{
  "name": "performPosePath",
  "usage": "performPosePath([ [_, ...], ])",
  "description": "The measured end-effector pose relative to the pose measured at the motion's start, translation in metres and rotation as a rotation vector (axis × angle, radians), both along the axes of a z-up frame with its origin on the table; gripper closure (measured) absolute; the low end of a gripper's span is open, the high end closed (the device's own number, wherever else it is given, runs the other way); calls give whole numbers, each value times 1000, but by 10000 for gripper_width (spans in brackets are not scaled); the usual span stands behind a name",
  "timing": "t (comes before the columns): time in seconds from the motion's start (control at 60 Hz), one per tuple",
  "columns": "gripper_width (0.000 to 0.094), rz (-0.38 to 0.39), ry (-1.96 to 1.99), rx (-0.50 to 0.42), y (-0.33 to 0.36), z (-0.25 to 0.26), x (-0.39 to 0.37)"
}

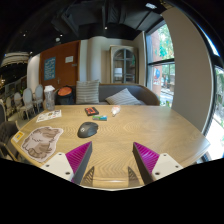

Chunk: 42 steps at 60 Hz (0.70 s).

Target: Arrange mouse

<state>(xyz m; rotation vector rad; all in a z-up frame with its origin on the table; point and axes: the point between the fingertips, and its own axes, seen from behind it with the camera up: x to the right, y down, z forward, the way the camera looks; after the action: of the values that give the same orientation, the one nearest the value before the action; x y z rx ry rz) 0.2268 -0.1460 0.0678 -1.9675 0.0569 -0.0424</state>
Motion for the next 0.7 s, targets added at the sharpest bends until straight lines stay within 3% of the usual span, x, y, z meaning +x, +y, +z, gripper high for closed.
performPosePath([
  [0.383,92,278,82,-173,120,-49,-124],
  [0.7,108,129,52,-230,218,-81,-121],
])
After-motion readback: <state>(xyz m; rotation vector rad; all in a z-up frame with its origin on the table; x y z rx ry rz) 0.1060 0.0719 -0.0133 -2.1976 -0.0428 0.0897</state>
